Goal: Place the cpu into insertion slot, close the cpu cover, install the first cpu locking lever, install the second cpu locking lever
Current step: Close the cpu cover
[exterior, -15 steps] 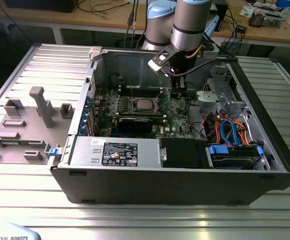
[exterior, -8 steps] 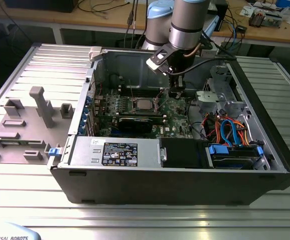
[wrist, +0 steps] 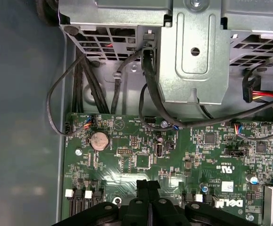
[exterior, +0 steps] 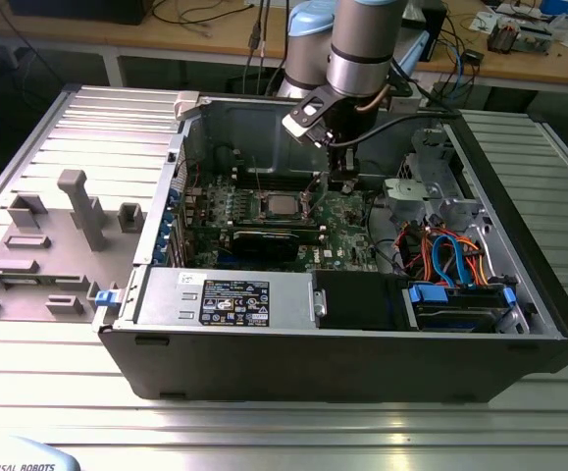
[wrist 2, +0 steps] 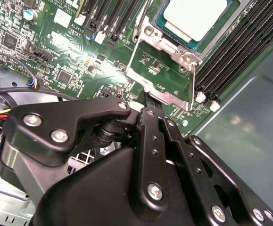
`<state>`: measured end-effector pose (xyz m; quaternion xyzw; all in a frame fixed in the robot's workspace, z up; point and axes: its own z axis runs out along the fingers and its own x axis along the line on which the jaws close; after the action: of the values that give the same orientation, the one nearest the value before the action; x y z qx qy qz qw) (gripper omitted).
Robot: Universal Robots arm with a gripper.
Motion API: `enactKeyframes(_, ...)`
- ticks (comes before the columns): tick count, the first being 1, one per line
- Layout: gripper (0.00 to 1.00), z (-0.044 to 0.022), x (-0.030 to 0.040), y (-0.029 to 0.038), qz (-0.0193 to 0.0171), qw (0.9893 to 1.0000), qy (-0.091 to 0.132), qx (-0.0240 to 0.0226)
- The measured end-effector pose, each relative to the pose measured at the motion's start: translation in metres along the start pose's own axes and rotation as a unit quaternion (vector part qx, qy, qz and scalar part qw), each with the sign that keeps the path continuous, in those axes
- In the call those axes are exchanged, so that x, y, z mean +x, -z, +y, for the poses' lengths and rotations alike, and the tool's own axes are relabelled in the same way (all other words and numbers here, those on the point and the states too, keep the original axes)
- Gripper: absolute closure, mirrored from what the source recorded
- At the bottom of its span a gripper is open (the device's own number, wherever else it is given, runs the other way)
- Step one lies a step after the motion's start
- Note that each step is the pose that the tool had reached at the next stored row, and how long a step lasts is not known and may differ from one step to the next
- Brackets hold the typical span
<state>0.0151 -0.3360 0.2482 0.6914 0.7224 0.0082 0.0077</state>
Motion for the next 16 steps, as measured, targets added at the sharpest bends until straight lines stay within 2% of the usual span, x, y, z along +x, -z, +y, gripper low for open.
enactKeyframes(8, 0.89, -0.0073, 0.0003, 0.0002, 0.0000, 1.0000, 0.000, 0.0000)
enactKeyframes(16, 0.89, -0.0089, 0.0004, 0.0002, 0.0000, 1.0000, 0.000, 0.0000)
